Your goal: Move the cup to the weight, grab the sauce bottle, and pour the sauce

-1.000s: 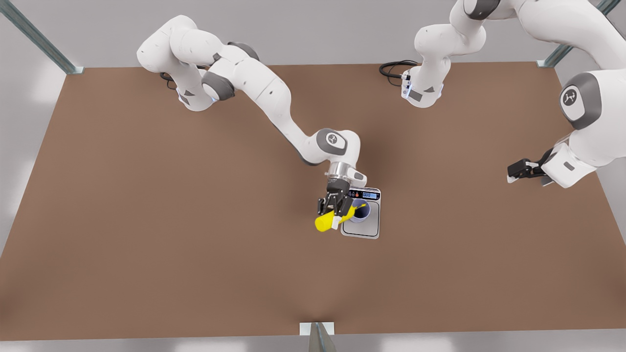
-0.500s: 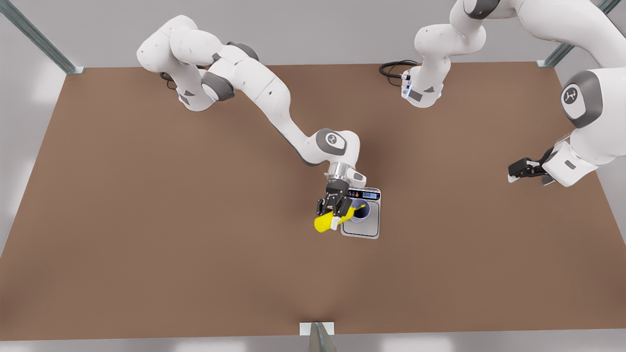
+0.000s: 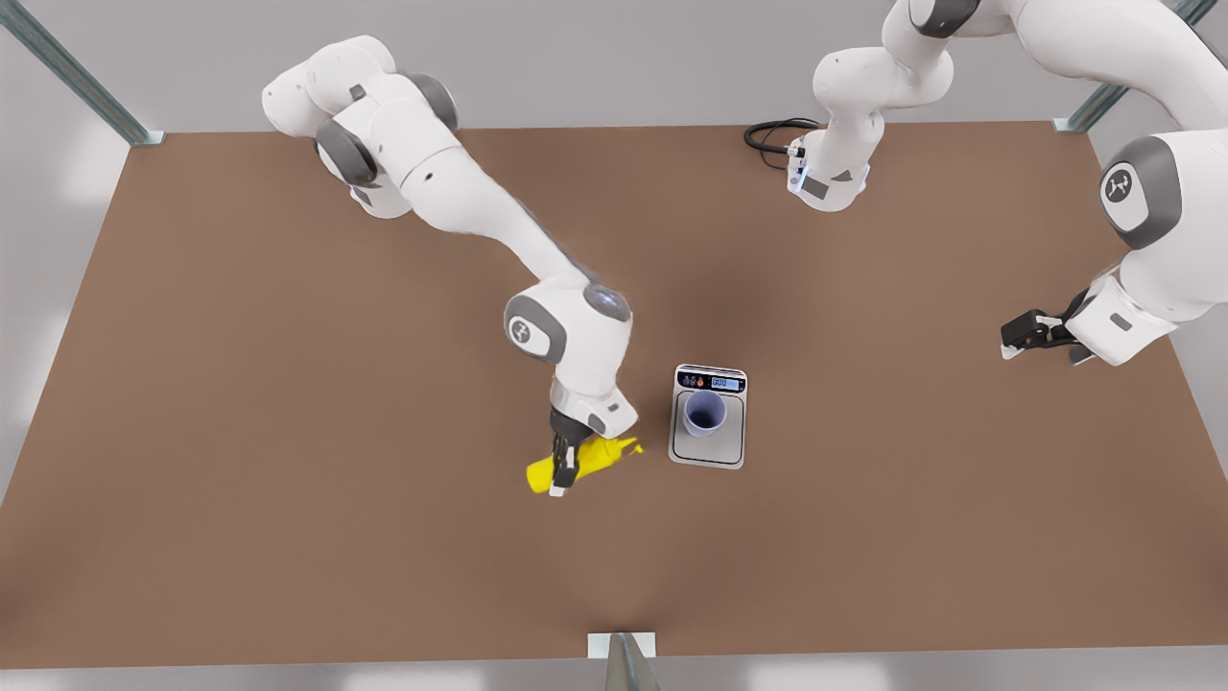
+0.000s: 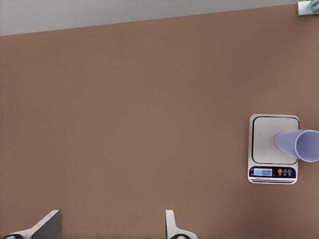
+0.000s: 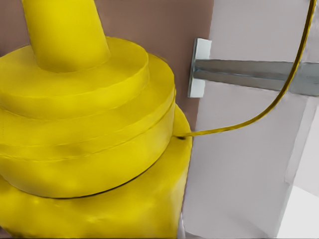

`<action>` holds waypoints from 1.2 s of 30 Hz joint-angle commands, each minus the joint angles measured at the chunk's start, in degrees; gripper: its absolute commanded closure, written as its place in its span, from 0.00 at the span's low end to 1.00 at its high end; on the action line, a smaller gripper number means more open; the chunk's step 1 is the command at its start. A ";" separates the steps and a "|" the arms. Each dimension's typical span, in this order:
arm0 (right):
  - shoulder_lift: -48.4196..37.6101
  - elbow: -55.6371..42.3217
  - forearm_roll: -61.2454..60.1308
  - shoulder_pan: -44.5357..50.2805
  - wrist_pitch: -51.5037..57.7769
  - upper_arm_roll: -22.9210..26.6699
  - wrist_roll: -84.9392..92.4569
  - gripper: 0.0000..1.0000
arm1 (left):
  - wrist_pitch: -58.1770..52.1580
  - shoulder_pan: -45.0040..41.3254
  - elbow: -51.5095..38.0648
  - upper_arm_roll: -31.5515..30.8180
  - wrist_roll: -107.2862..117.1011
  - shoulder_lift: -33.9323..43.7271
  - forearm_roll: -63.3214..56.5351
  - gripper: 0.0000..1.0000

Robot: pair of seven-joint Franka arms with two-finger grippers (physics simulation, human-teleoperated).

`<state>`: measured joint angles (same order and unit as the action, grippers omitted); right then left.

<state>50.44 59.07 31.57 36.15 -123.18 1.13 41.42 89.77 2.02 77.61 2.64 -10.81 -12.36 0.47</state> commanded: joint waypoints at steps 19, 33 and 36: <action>-1.58 19.06 -81.67 -31.94 7.86 -6.05 82.24 0.45 | -0.38 -0.09 0.00 -0.09 -0.09 0.41 -0.12 0.00; 0.44 22.31 -86.33 -31.76 7.16 -5.96 82.06 0.44 | -1.44 -0.09 0.00 -1.41 0.00 0.58 -0.03 0.00; 0.62 22.23 -86.33 -31.85 7.25 -5.88 81.54 0.44 | -1.70 -0.09 -0.09 -1.49 0.44 0.67 -0.03 0.00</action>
<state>51.02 81.36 -54.71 4.30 -115.92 -4.79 122.79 88.07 1.94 77.52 1.14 -10.23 -11.62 0.44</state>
